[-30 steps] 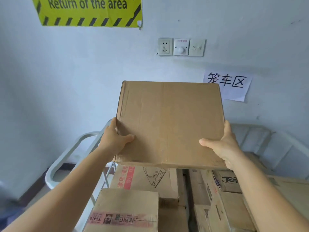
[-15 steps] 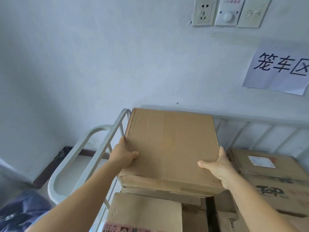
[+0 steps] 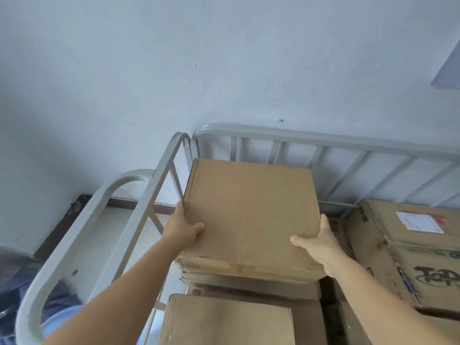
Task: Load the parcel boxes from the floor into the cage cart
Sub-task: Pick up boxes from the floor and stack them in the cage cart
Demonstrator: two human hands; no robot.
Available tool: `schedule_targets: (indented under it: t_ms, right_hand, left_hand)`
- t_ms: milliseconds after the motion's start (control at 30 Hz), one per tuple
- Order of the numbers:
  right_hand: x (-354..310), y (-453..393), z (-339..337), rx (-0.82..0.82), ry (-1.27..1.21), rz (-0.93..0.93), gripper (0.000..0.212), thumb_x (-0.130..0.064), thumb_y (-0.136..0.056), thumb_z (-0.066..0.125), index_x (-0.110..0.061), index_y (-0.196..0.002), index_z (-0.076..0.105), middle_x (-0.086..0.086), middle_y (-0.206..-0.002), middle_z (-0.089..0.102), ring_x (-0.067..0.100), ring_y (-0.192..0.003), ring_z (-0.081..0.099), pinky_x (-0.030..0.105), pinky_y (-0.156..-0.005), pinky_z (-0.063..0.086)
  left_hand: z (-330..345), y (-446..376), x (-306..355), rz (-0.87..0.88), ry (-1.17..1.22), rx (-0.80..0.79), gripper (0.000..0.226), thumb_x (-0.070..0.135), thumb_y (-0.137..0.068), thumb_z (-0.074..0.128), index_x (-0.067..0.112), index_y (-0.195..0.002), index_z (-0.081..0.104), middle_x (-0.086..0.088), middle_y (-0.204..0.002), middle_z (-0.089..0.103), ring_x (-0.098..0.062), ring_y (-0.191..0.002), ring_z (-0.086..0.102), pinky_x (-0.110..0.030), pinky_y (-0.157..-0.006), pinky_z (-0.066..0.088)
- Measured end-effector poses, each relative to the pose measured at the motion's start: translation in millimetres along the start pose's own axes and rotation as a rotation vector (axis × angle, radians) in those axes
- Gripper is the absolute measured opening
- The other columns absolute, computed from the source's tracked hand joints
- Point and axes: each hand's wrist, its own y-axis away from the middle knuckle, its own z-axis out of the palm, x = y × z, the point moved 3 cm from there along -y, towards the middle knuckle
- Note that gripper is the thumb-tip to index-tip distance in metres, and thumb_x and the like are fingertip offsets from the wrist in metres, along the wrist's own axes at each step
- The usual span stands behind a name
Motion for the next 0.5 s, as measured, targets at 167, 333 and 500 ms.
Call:
schedule_targets:
  t_ms: [167, 333, 500]
  right_hand:
    - [6.3, -25.3, 17.2, 0.001, -0.013, -0.001, 0.117, -0.022, -0.076, 0.083, -0.038, -0.155, -0.003, -0.001, -0.152, 0.035, 0.026, -0.132, 0.044, 0.049, -0.108, 0.039]
    - [13.1, -44.5, 32.3, 0.006, -0.009, 0.010, 0.119, -0.027, -0.074, 0.084, -0.040, -0.154, -0.003, -0.004, -0.156, 0.032, 0.026, -0.136, 0.040, 0.052, -0.110, 0.036]
    - [20.2, -57.7, 40.0, -0.007, -0.002, 0.023, 0.120, -0.029, -0.071, 0.086, -0.045, -0.152, -0.001, -0.004, -0.155, 0.034, 0.026, -0.136, 0.041, 0.054, -0.110, 0.037]
  left_hand:
    - [12.3, -25.5, -9.7, -0.029, 0.004, -0.010, 0.089, 0.029, -0.088, 0.067, 0.021, -0.155, 0.008, -0.008, -0.147, 0.040, -0.030, -0.126, 0.047, -0.038, -0.096, 0.044]
    - [16.8, -47.5, -12.1, -0.006, -0.001, -0.004, 0.081, 0.024, -0.087, 0.067, 0.020, -0.151, 0.018, -0.006, -0.142, 0.045, -0.028, -0.122, 0.050, -0.040, -0.098, 0.045]
    - [24.7, -57.5, -22.3, -0.024, 0.009, -0.005, 0.082, 0.024, -0.086, 0.069, 0.022, -0.151, 0.020, -0.001, -0.143, 0.045, -0.026, -0.124, 0.049, -0.042, -0.100, 0.045]
